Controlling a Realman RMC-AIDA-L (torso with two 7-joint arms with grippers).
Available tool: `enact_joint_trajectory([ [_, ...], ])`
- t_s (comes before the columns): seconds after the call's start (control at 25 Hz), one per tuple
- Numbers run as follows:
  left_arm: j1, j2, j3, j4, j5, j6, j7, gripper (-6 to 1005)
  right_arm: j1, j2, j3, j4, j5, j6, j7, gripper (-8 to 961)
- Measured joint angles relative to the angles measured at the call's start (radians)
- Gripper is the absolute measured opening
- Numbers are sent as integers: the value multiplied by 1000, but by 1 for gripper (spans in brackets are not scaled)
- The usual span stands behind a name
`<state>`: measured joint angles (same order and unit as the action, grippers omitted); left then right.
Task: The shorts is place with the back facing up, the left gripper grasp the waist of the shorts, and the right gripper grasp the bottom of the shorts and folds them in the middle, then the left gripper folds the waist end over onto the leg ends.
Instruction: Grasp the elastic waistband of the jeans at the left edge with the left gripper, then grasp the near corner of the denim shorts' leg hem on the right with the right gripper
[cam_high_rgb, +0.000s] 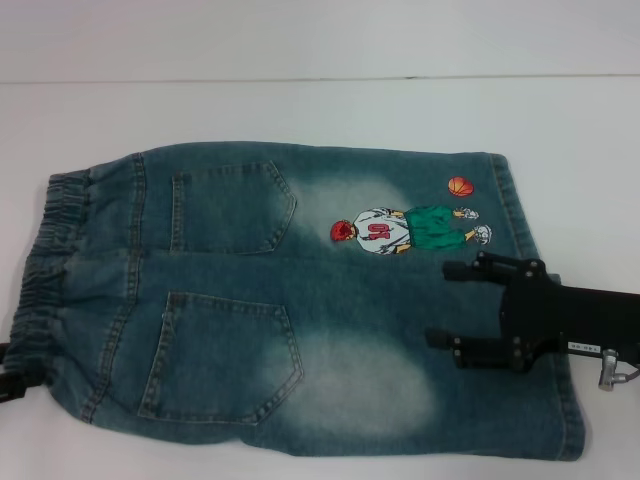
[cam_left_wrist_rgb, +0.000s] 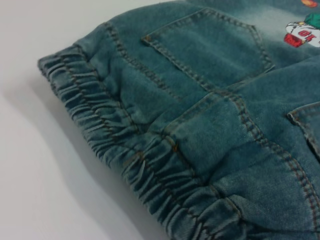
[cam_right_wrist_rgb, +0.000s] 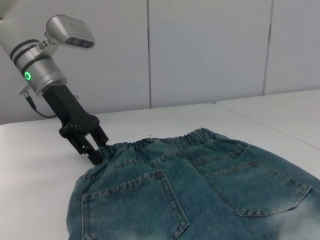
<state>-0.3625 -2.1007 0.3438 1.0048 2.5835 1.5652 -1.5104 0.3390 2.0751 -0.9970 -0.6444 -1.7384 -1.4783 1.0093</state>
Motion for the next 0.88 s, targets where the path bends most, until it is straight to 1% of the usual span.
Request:
enact_joint_trajectory([
  [0.16, -2, -1, 0, 14, -3, 9, 0, 511, -4, -2, 8, 1, 1, 0, 0, 849],
  [0.24, -1, -7, 0, 29, -5, 16, 2, 467, -5, -3, 17, 3, 0, -2, 0, 849],
  [0.4, 0, -10, 0, 42, -10, 31, 6, 379, -11, -4, 23, 5, 0, -10, 0, 849],
  [0.6, 1, -11, 0, 35, -3, 35, 10, 186, -22, -5, 37, 2, 0, -12, 23, 848],
  [0.68, 1, -12, 0, 35, -4, 43, 16, 104, -24, -12, 41, -3, -1, -17, 62, 848],
  [0.72, 2, -12, 0, 36, -6, 50, 19, 62, -24, -21, 42, -8, -2, -23, 94, 848],
  [0.8, 2, -12, 0, 35, -10, 65, 25, 58, -25, -35, 47, -32, -15, -42, 164, 848],
  [0.88, 0, -11, 0, 33, -9, 70, 28, 55, -25, -46, 60, -91, -68, -79, 264, 848],
])
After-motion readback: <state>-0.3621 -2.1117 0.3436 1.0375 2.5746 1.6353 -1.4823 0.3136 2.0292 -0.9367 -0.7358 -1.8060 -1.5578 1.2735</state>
